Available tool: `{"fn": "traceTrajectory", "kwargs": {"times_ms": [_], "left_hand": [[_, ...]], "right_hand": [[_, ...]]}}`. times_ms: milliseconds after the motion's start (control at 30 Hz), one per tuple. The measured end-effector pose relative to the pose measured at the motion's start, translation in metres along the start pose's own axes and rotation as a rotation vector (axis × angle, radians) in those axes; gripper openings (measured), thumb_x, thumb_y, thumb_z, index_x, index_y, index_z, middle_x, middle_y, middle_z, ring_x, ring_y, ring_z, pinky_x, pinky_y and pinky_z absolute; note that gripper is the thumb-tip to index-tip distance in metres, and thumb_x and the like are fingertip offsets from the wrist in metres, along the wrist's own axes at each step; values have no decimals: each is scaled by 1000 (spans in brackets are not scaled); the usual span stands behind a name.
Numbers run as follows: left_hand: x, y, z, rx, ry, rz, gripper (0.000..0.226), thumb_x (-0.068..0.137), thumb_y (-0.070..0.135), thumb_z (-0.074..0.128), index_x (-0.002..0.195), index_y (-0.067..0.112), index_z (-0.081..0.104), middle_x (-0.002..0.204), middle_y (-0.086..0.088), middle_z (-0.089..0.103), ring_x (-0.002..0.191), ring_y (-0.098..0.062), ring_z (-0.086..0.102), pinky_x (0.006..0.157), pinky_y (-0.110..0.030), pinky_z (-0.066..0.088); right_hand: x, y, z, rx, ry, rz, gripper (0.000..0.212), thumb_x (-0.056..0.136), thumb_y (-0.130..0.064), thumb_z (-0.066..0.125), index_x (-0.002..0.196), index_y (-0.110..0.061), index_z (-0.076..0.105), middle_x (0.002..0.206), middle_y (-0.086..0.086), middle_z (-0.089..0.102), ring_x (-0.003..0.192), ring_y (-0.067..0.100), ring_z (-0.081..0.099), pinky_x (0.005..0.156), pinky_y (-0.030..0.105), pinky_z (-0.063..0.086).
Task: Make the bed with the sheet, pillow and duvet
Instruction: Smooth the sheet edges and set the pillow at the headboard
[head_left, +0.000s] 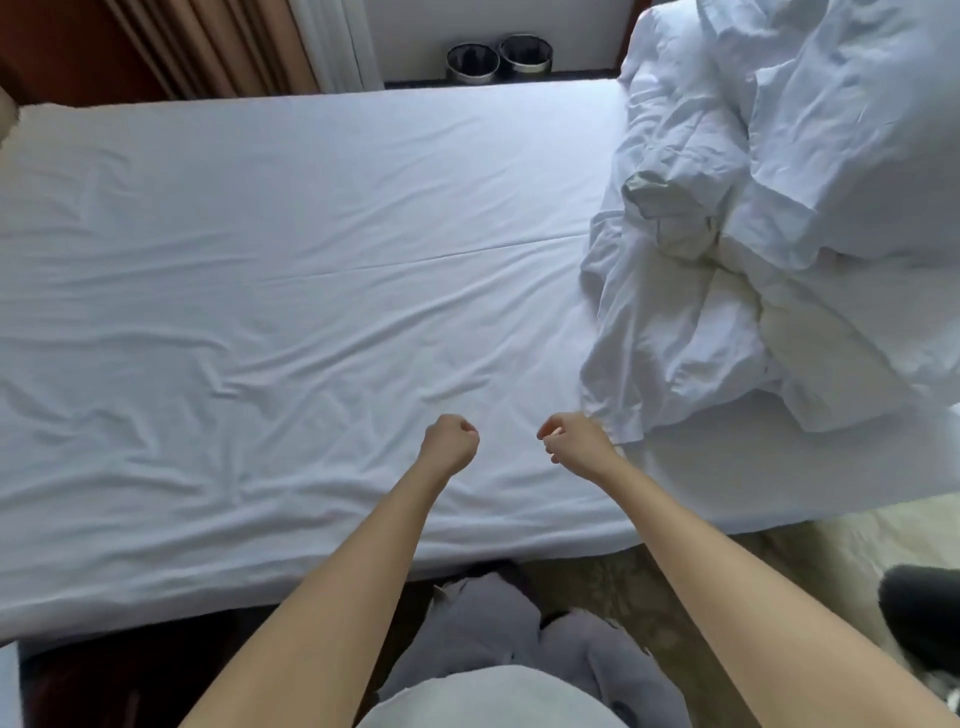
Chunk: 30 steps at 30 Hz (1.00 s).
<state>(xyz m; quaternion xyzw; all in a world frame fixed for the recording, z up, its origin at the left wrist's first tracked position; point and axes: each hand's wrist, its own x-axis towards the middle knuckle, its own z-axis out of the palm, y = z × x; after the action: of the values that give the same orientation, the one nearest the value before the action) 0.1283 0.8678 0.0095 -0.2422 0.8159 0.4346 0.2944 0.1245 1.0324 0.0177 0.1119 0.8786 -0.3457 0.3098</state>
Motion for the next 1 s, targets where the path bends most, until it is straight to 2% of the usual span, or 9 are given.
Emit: {"fn": "traceTrajectory", "kwargs": {"times_ms": [100,200,300,467,600,767,867,1000], "left_hand": [[19,-7,4,29,36,-62,28,90,9,40,108,3,61,115,-17,62,90,-26,55,87,-35,49],[33,-16,5,48,38,-135,33,92,8,38,120,5,55,126,-14,55,106,-27,54,92,-34,45],[53,-29,4,70,50,-207,41,95,8,35,135,8,44,138,-13,45,122,-29,47,99,-31,41],[104,-52,0,119,143,-253,48,94,2,29,142,6,32,146,-14,35,130,-30,39,100,-31,37],[143,-89,1,213,261,-256,42,94,3,28,136,3,33,150,-15,24,135,-31,30,103,-39,32],[166,-146,4,364,264,-275,54,102,25,25,151,16,4,159,-4,-9,147,-25,-4,117,-38,14],[159,-170,15,431,257,-302,57,102,32,21,150,25,-9,157,2,-19,146,-28,-11,118,-42,10],[135,-183,32,382,289,-440,63,102,37,22,148,21,-17,155,-4,-25,144,-37,-11,117,-48,10]], "right_hand": [[21,6,7,-78,-73,-6,35,89,-4,37,109,-13,64,112,10,60,97,25,56,72,24,38],[44,13,18,-171,-154,-50,38,94,-9,36,125,-14,57,128,11,56,116,25,52,84,25,39],[72,15,32,-282,-266,-111,40,98,-12,36,136,-15,47,140,8,48,129,24,42,100,27,34],[133,4,67,-435,-370,-277,46,100,-16,35,146,-16,30,156,5,23,142,22,25,112,31,23],[179,-6,95,-600,-315,-446,50,101,-21,34,149,-20,21,159,4,4,145,24,13,113,39,24],[220,-17,132,-819,-253,-603,53,102,-25,29,151,-22,7,159,-1,-8,147,22,-3,115,47,9],[227,-24,155,-891,-298,-654,55,100,-18,29,150,-18,6,159,0,-7,147,24,-3,115,48,7],[207,-23,184,-934,-467,-779,55,100,-14,28,151,-19,8,159,0,-4,147,24,-1,117,42,6]]}}
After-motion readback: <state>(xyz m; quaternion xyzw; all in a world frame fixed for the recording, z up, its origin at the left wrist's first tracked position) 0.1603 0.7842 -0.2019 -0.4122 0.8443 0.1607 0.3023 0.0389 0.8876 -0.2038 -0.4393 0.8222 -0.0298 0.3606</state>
